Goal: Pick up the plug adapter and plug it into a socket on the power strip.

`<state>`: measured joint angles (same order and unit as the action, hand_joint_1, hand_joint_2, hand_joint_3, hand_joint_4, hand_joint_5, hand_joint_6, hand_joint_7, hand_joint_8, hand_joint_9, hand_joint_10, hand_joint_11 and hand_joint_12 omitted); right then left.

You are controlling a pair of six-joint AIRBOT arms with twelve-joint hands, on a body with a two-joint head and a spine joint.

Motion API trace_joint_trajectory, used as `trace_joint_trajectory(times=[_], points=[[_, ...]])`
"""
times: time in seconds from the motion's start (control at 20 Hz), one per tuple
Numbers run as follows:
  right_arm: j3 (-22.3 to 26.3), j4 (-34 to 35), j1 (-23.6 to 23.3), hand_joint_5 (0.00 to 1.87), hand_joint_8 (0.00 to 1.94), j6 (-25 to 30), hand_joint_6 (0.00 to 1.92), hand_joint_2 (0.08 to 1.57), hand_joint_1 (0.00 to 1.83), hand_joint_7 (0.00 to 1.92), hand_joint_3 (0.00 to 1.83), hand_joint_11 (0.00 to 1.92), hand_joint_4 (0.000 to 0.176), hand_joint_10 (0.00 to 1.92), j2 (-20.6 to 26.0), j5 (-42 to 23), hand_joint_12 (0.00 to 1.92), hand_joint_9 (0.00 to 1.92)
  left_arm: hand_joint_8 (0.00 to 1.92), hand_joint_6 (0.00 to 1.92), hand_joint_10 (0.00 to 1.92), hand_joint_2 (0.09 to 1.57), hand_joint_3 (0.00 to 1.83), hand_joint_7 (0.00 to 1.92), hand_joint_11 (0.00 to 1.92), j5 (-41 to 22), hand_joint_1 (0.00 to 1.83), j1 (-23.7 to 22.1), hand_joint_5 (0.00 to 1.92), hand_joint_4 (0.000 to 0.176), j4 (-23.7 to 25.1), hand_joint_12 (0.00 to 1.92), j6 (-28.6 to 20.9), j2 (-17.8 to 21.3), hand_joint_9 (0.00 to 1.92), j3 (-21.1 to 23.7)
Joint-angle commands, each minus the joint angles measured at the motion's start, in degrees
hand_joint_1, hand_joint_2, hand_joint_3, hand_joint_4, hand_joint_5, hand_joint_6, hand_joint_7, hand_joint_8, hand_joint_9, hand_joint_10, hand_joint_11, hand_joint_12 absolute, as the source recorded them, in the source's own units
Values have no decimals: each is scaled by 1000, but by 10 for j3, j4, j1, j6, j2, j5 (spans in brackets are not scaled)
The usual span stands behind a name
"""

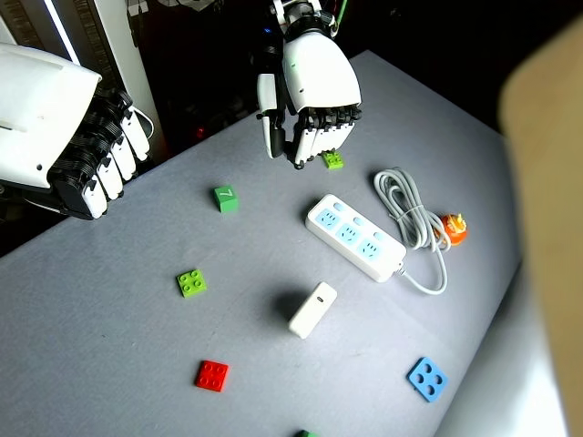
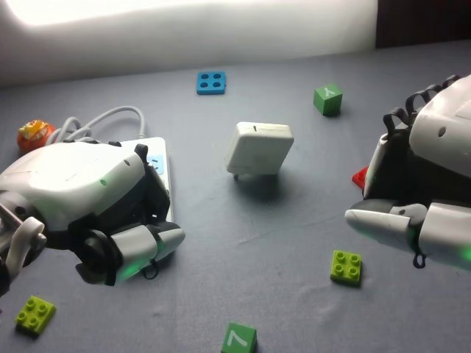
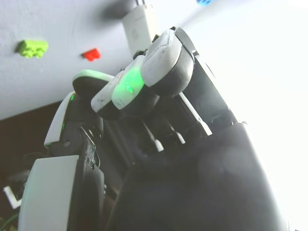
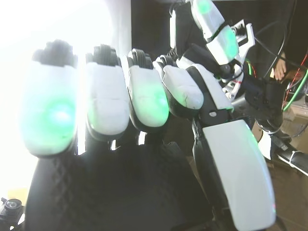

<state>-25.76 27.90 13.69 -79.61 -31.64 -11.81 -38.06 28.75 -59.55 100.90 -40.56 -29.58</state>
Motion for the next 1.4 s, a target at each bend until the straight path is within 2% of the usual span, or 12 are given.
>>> trace_joint_trajectory(times=[0.0, 0.1, 0.3, 0.5, 0.65, 0.75, 0.85, 0.9, 1.0, 1.15, 1.25, 1.35], points=[[2, -3, -11, 186, 62, 3, 52, 1208, 143, 221, 137, 6, 0, 85, 1, -56, 566, 205, 44, 45, 44, 1147, 164, 33, 0, -30, 0, -5, 55, 0, 26, 112, 5, 1, 8, -2], [1, -3, -11, 212, 11, 2, 9, 1263, 150, 249, 19, 0, 0, 21, 2, -57, 596, 240, 0, 1, 2, 1217, 13, 66, 5, -27, 0, -4, 84, 0, 26, 124, 8, 1, 49, -3], [-7, -3, -11, 219, 6, -1, 4, 1274, 117, 255, 0, 0, 0, 5, 5, -70, 610, 240, 3, 3, 0, 1229, 4, 50, 0, 9, 0, -4, 63, 0, 17, 171, 13, 1, 37, -9], [-50, 16, -28, 202, 1, -6, 4, 1272, 101, 232, 0, 0, 0, 0, 5, -71, 544, 212, 4, 4, 2, 1221, 0, 55, 0, 44, 0, -9, 70, 0, 17, 138, 29, 1, 33, -14], [-85, 23, -39, 223, 3, -7, 5, 1254, 148, 236, 0, 0, 0, 6, -12, -1, 553, 214, 3, 2, 3, 1227, 0, 84, 0, 129, 0, -15, 93, 0, 17, 186, 43, 3, 52, -32], [-109, 41, -59, 204, 2, -7, 2, 1237, 212, 228, 0, 0, 0, 2, -27, 23, 556, 209, 3, 2, 2, 1229, 0, 74, 0, 154, 0, -15, 87, 0, 17, 164, 48, 5, 41, -40], [-193, 78, -105, 202, 1, -3, 2, 1234, 225, 226, 0, 0, 0, 2, -76, 91, 554, 208, 3, 2, 2, 1229, 0, 75, 0, 154, 0, -14, 88, 0, -45, 166, 122, 6, 42, -52], [-250, 78, -124, 175, 1, 13, 2, 1202, 361, 201, 0, 0, 0, 2, -113, 140, 496, 186, 1, 0, 0, 1234, 2, 60, 0, 147, 0, -8, 72, 0, -66, 148, 132, 6, 38, -55], [-284, 78, -128, 137, 0, 39, 0, 1172, 461, 159, 0, 0, 0, 0, -135, 164, 436, 153, 1, 0, 0, 1235, 1, 38, 0, 137, 0, -5, 49, 0, -69, 122, 132, 6, 24, -55], [-354, 78, -154, 133, 3, 80, 4, 1036, 814, 154, 0, 0, 0, 3, -180, 211, 464, 161, 7, 6, 2, 1241, 2, 32, 3, 119, 0, -2, 19, 0, -69, 22, 137, 4, 7, -55], [-382, 77, -171, 93, 0, 90, 0, 1016, 853, 115, 0, 0, 0, 0, -200, 238, 409, 115, 6, 5, 7, 1238, 1, 38, 20, 118, 0, 3, 21, 0, -69, 32, 141, 2, 22, -56], [-416, 77, -178, 73, 0, 120, 0, 979, 918, 86, 0, 0, 0, 0, -227, 254, 401, 86, 13, 14, 10, 1234, 0, 62, 36, 119, 0, 14, 50, 0, -102, 42, 170, -5, 37, -56]])
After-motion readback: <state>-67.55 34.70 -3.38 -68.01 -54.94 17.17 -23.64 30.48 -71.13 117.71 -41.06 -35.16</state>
